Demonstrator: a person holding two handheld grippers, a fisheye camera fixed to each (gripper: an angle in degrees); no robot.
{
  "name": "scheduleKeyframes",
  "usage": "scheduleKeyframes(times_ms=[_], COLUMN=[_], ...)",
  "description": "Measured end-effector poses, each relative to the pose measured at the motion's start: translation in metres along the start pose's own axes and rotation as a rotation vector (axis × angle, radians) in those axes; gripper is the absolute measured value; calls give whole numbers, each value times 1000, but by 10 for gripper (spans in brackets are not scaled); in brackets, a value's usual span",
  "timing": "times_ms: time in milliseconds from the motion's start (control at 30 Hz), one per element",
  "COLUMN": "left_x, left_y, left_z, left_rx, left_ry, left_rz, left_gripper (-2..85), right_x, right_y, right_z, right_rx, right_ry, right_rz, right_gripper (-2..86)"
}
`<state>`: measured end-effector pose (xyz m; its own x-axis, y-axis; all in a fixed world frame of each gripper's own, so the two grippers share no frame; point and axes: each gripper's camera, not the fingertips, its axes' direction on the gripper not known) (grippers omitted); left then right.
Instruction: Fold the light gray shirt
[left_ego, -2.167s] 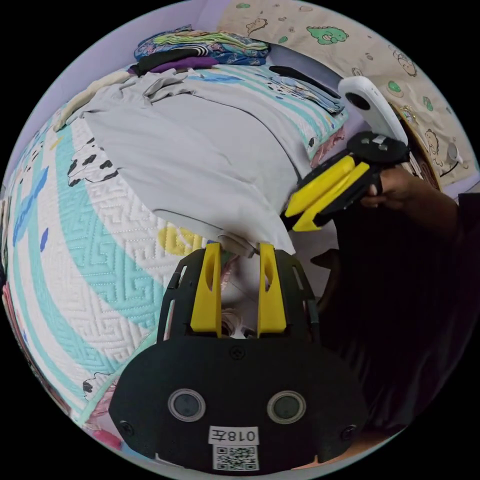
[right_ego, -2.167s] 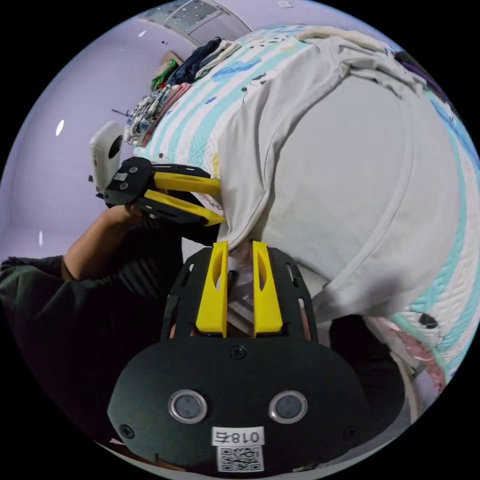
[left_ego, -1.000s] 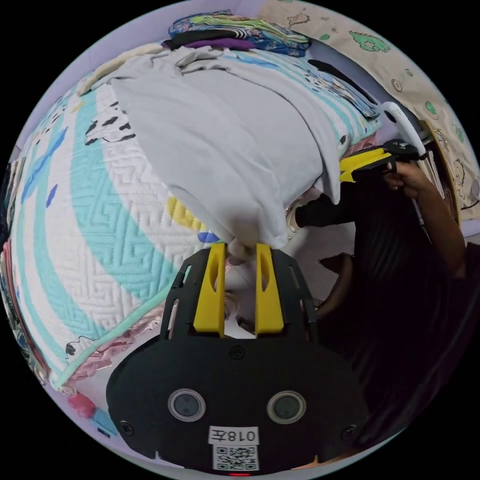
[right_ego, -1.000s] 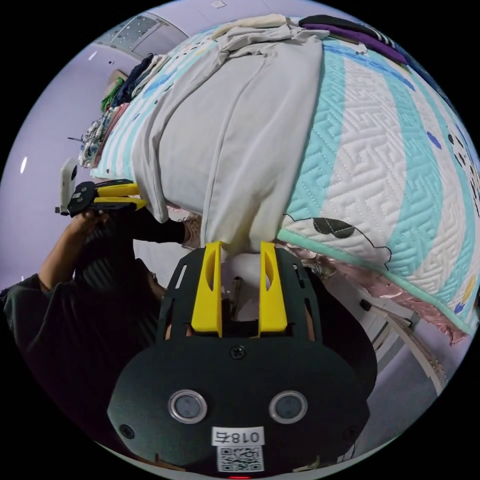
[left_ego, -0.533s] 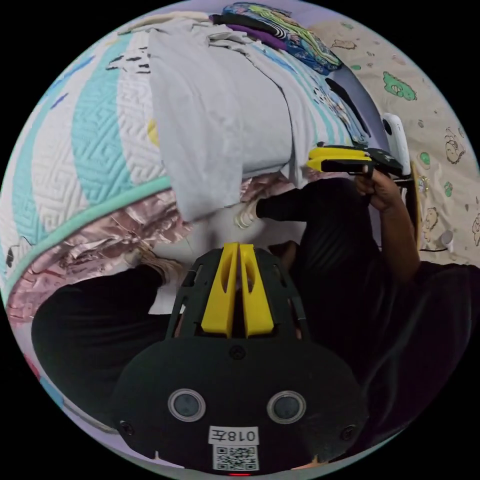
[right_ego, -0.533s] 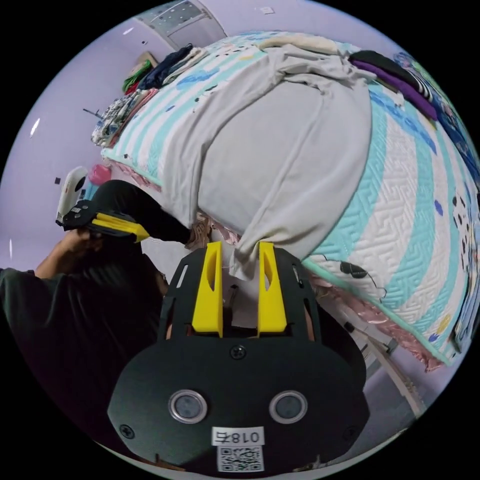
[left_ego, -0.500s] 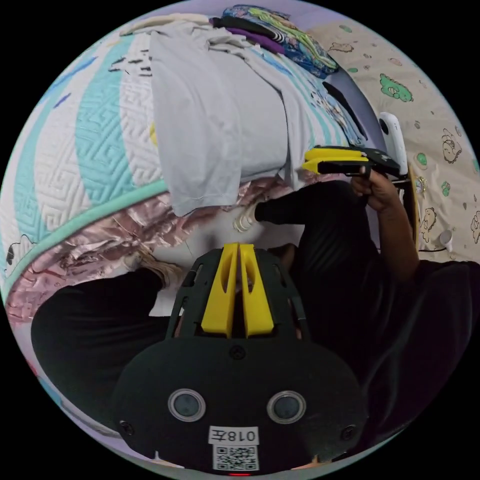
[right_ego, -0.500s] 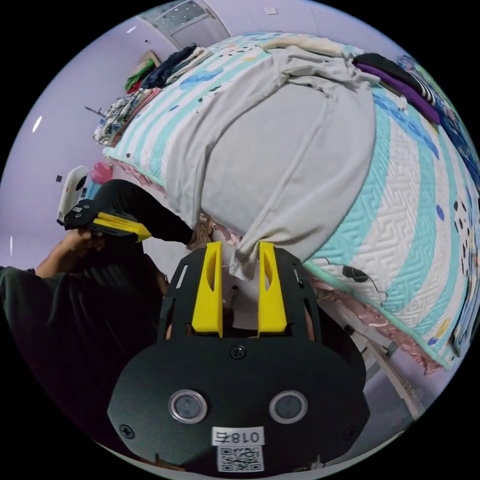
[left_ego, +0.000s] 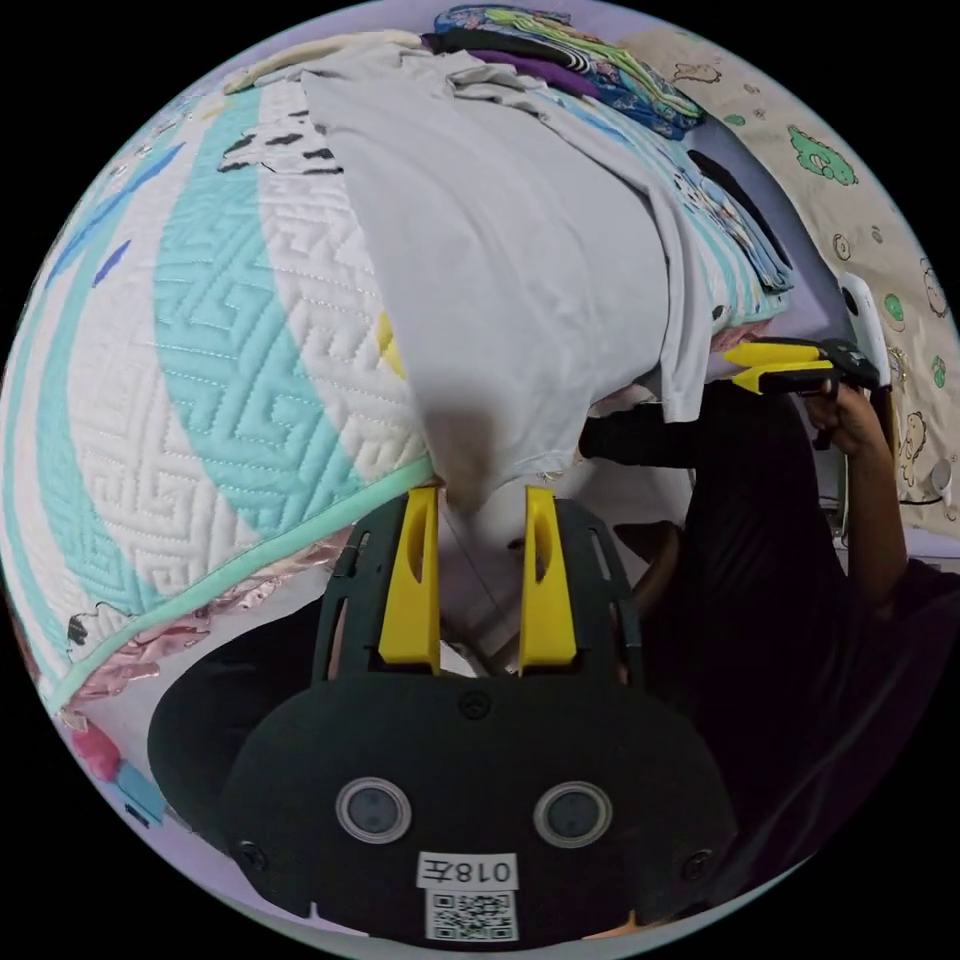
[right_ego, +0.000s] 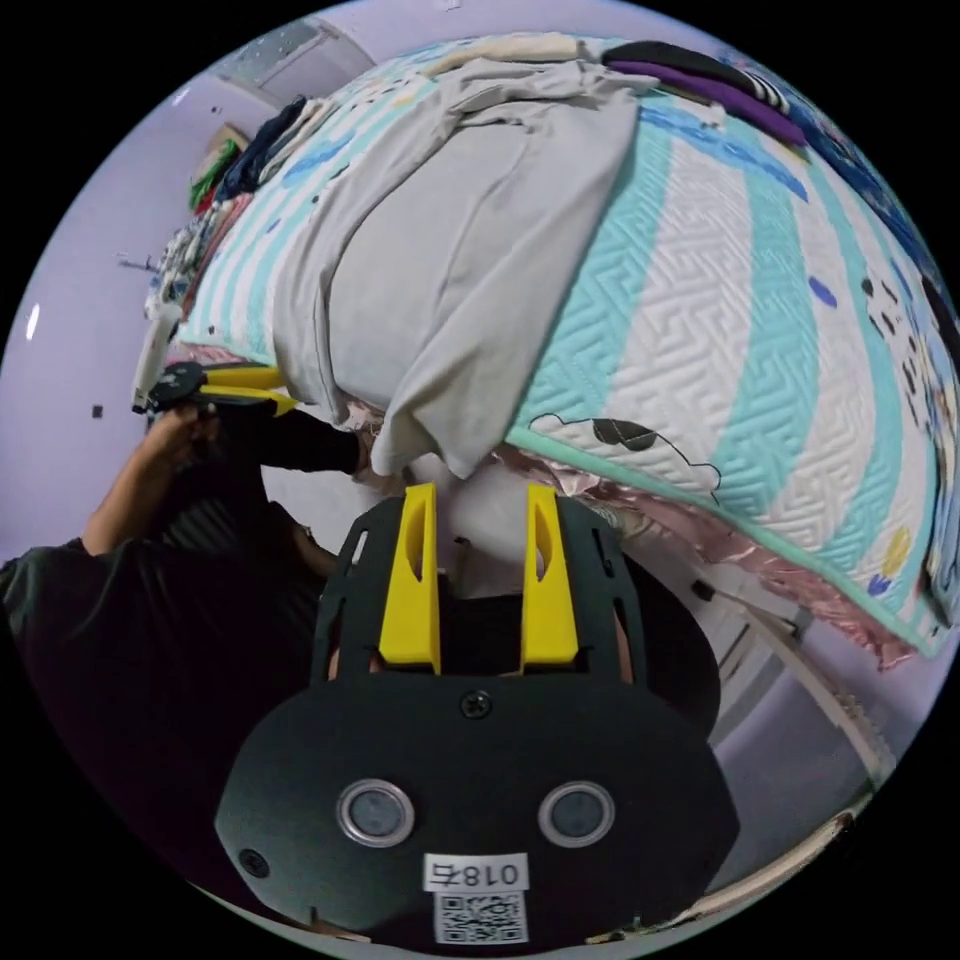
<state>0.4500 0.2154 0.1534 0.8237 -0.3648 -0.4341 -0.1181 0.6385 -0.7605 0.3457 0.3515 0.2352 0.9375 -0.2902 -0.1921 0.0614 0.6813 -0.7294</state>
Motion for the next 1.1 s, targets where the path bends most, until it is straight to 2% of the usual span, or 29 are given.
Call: scheduleKeyframes(times_ms=[200,300,400,500,667,733,833,967,1100], left_x=[-17,-29,-38,-38,-61,-71,-85,-102,-105], left_y=[-29,-40,-57,-74,-85,-88,-97,-104,-95], left_z=[19,27,41,54,64,67,75,81,61], left_rx=[-24,-29,-67,-108,-83,-73,-82,-84,-67], left_ry=[48,73,88,91,167,179,168,170,234], left_rz=[-16,-25,-5,50,42,36,43,54,118], left_gripper=[126,124,120,114,108,105,85,28,9], right_x=[32,42,50,52,57,60,66,69,61], right_y=[-22,-32,-33,-32,-40,-43,-41,-32,-21], right_z=[20,28,23,17,18,17,5,-18,-58], right_rx=[-31,-63,-74,-74,-72,-59,-58,-86,-66], right_ry=[-163,-173,-148,-232,-256,-229,-210,-209,-240], right_rz=[15,22,-11,-48,-59,-65,-70,-110,-160], right_gripper=[138,133,92,71,98,62,5,-4,-6])
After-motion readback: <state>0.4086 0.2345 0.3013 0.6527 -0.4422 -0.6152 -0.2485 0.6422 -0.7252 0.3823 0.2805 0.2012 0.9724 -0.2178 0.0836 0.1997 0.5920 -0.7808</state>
